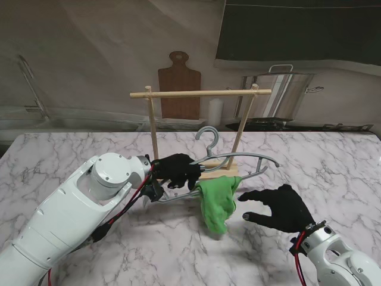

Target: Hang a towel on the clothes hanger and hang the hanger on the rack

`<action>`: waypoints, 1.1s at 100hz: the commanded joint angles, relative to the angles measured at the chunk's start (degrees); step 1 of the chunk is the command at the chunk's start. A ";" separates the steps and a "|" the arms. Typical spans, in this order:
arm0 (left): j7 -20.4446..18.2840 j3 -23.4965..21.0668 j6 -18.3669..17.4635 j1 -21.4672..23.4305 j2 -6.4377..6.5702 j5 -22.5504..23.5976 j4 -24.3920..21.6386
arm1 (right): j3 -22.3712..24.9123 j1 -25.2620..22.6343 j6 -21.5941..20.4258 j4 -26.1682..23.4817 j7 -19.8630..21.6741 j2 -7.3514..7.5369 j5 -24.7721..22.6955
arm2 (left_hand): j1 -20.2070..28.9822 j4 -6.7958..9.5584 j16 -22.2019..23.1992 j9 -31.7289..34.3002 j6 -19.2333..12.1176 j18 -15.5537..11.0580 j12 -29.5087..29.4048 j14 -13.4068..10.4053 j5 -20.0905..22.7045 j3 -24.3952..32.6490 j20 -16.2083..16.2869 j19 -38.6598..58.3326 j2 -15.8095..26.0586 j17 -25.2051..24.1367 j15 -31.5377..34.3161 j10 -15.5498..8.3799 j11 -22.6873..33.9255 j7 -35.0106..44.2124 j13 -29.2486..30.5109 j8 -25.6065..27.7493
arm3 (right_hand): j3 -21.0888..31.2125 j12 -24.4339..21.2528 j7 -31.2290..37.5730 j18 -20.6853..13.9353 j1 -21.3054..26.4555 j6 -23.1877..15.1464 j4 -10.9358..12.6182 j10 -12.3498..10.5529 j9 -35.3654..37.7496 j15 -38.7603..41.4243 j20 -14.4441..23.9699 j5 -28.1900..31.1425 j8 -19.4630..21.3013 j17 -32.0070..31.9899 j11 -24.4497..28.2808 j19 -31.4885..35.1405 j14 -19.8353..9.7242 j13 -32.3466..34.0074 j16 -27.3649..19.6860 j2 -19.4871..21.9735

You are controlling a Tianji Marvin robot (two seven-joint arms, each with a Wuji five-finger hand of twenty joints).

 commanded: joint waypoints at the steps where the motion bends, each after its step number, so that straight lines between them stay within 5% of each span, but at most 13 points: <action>1: -1.14 -0.23 -0.87 0.33 0.20 0.26 -0.63 | 0.50 -0.38 0.52 0.49 -3.02 -0.35 -1.41 | 2.48 0.39 -0.03 0.45 -1.35 -9.86 0.69 6.82 2.28 0.00 -0.64 23.12 4.10 2.11 1.87 0.35 0.00 -0.10 0.61 -0.24 | 1.18 2.16 2.26 -0.38 0.55 3.81 1.31 -1.04 0.21 0.38 0.21 5.75 3.49 0.51 2.69 1.72 0.08 1.89 0.23 -0.99; 19: -3.25 0.19 -3.54 0.77 1.32 3.04 -1.58 | 2.16 -0.91 2.33 -0.38 -10.34 -1.20 -3.59 | 2.30 0.39 -0.03 0.34 -1.77 -9.86 0.71 6.85 2.29 -0.02 -0.64 23.12 4.19 2.11 1.74 0.01 -0.06 -0.10 0.36 -0.20 | 2.51 3.21 4.06 -1.29 5.48 6.81 1.83 -1.46 4.70 1.93 0.25 12.89 5.86 1.58 4.42 2.65 0.53 4.63 0.57 -3.98; 46: -4.73 1.35 -9.18 1.86 2.72 8.83 -2.23 | 5.09 0.08 2.74 -3.03 -12.06 -1.84 -2.93 | 2.12 0.39 0.00 0.08 -2.06 -9.86 0.83 6.82 2.09 0.01 -0.68 23.12 4.36 2.09 1.53 -0.25 -0.02 -0.15 0.03 -0.01 | 3.31 2.00 -0.64 -2.86 8.00 8.43 2.11 -1.90 -2.03 -5.03 -1.42 7.99 7.22 -0.95 0.50 0.32 -1.25 -1.09 -3.19 -8.21; 69: -4.32 2.73 -14.85 2.12 3.55 14.78 -3.09 | 4.96 4.02 1.43 -2.50 -6.24 -1.26 -1.01 | 1.81 0.36 0.06 0.01 -2.50 -9.82 0.91 6.71 2.00 -0.05 -1.06 23.12 4.46 2.04 1.35 -0.65 0.00 -0.03 -0.12 0.32 | 6.98 -1.83 -9.66 -5.23 7.06 7.41 1.46 -3.82 -17.53 -14.54 -2.66 -9.79 4.59 -6.27 -2.40 -5.14 -2.09 -12.83 -9.07 -16.24; 81: -3.42 2.87 -16.46 2.50 3.55 15.98 -3.71 | 3.19 6.26 2.02 -2.01 -1.59 -0.59 -0.58 | 1.88 0.39 0.06 0.11 -2.50 -9.81 0.94 6.61 2.08 0.06 -1.14 23.12 4.43 2.05 1.29 -0.65 0.04 -0.01 -0.07 0.39 | 9.95 -2.00 -10.68 -5.42 4.86 11.49 0.87 -3.67 -21.25 -15.79 -2.34 -14.28 4.45 -7.27 -1.42 -6.99 -2.09 -14.54 -10.39 -19.50; 95: -2.56 2.99 -18.01 2.93 3.63 17.72 -4.63 | -0.47 10.03 2.56 0.73 0.77 -0.12 0.27 | 1.86 0.40 0.05 0.10 -2.60 -9.80 0.93 6.42 2.15 0.06 -1.20 23.12 4.36 2.05 1.23 -0.76 0.02 0.04 0.04 0.45 | 10.82 -1.45 -8.74 -4.88 4.51 15.28 0.56 -4.16 -17.96 -14.94 -2.29 -9.85 5.22 -6.40 0.38 -7.32 -2.07 -12.23 -10.24 -21.55; 110: -1.70 3.34 -18.69 2.95 3.65 19.83 -5.18 | -4.63 13.24 2.78 3.46 0.44 -0.13 1.83 | 1.71 0.39 0.05 0.14 -2.76 -9.87 0.91 6.38 2.13 0.01 -1.44 23.10 4.34 2.00 1.21 -0.87 -0.02 0.05 0.04 0.49 | 13.11 1.08 0.28 -3.33 4.35 13.98 0.14 -3.96 -13.19 -9.89 -1.13 -1.69 12.40 -3.88 5.39 -5.72 -2.59 -5.80 -7.24 -23.05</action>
